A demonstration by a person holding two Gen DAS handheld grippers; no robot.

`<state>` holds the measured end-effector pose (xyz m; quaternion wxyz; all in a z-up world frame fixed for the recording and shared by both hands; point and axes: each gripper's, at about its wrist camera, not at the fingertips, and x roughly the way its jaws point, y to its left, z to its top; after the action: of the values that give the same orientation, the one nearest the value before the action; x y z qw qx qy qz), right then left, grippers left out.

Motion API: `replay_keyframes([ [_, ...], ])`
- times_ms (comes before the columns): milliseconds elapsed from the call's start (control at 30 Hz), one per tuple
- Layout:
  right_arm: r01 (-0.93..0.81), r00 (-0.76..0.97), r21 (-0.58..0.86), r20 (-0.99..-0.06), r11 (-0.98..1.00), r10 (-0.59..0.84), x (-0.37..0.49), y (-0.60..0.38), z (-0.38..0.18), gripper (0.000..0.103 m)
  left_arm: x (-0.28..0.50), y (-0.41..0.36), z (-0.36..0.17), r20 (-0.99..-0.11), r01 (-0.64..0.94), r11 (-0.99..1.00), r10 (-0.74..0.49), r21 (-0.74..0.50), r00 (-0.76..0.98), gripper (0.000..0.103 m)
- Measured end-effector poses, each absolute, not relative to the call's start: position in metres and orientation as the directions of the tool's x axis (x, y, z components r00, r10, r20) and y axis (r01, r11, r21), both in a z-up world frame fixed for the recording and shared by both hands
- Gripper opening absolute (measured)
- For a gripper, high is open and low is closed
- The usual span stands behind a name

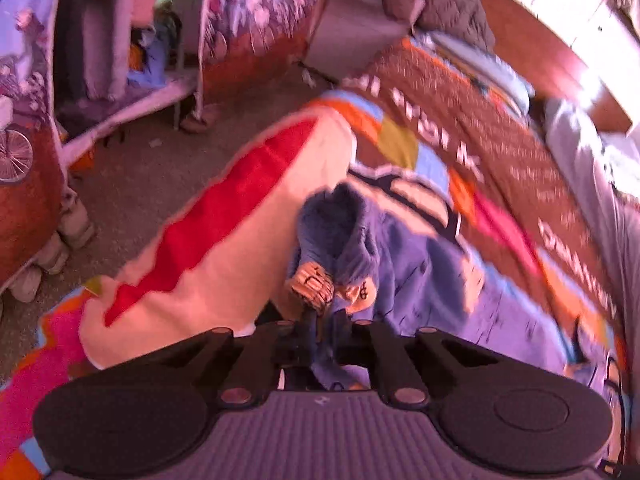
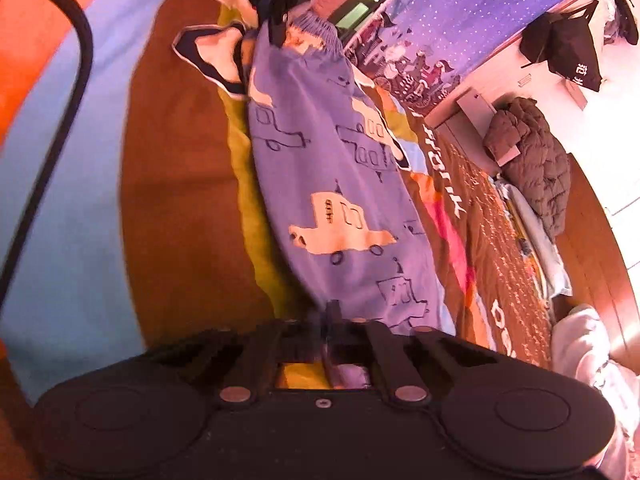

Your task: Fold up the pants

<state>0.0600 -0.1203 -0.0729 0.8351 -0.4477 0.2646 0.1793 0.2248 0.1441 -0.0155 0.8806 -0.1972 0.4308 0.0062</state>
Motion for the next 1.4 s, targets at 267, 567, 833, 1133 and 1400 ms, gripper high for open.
replay_keyframes([
  [267,-0.537,0.781,-0.576,-0.616,0.616,0.104,0.060,-0.125,-0.062,0.001,0.217,0.145,-0.017,-0.786,-0.198,0.940,-0.104,-0.278,0.610,0.006],
  [567,-0.430,0.805,-0.505,-0.589,0.748,0.065,0.035,-0.184,-0.030,0.070,0.189,0.109,-0.002,-0.739,-0.117,0.986,-0.009,-0.119,0.673,0.099],
  [833,-0.036,0.805,-0.228,-0.584,0.973,-0.107,-0.006,-0.308,-0.017,0.095,0.164,-0.011,0.017,-0.642,0.205,0.975,-0.209,-0.082,0.738,0.103],
  [1133,0.126,0.831,-0.087,-0.534,0.988,-0.154,-0.023,-0.347,-0.026,0.100,0.189,-0.177,-0.007,-0.645,0.602,0.791,-0.518,-0.111,0.562,0.094],
  [1400,0.160,0.806,0.024,-0.580,0.987,-0.116,-0.020,-0.367,-0.035,0.101,0.221,-0.195,-0.042,-0.694,0.618,0.727,-0.610,-0.298,0.383,0.070],
])
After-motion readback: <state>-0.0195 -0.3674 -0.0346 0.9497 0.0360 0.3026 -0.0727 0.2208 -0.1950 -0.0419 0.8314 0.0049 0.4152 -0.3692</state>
